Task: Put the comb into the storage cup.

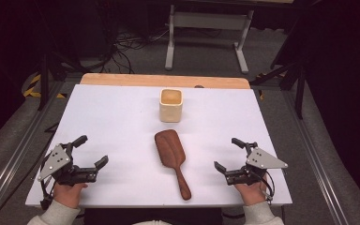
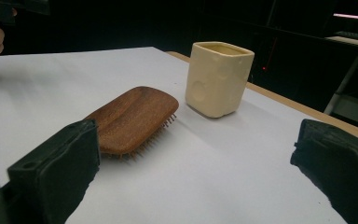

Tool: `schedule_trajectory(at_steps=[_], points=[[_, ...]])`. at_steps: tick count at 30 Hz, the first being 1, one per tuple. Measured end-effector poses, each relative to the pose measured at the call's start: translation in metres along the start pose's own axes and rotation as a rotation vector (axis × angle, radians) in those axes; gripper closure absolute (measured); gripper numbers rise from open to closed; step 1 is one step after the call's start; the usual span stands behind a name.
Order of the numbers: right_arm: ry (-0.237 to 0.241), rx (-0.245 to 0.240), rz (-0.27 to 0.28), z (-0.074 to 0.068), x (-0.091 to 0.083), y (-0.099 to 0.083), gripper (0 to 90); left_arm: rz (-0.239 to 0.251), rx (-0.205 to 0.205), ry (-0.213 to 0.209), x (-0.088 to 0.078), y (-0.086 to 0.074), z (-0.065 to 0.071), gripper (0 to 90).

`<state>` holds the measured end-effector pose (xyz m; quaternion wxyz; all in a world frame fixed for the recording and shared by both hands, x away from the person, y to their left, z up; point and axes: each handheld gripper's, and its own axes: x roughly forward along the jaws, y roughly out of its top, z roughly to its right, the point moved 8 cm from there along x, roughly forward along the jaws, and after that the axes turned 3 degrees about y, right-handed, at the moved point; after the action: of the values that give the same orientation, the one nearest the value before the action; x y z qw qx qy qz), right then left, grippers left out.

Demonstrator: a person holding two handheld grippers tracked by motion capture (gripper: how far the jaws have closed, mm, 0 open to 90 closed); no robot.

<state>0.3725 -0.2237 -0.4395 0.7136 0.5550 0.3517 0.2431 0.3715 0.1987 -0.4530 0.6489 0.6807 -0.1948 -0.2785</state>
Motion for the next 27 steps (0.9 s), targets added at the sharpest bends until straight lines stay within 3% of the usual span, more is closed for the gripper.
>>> schedule_trajectory(at_steps=[13,20,27], points=[[0.009,0.005,-0.005,-0.0022,-0.0004,0.0005,2.3,-0.019,-0.018,-0.012,-0.0010,0.0004,-0.0014,1.3],[0.016,0.010,-0.001,-0.0043,0.0025,0.0019,4.6,-0.043,0.037,-0.024,-0.0013,0.0016,0.0022,1.6],[0.036,0.008,-0.007,-0.0089,0.0059,0.0079,7.3,-0.058,0.024,-0.032,-0.0006,0.0010,0.0029,1.7]])
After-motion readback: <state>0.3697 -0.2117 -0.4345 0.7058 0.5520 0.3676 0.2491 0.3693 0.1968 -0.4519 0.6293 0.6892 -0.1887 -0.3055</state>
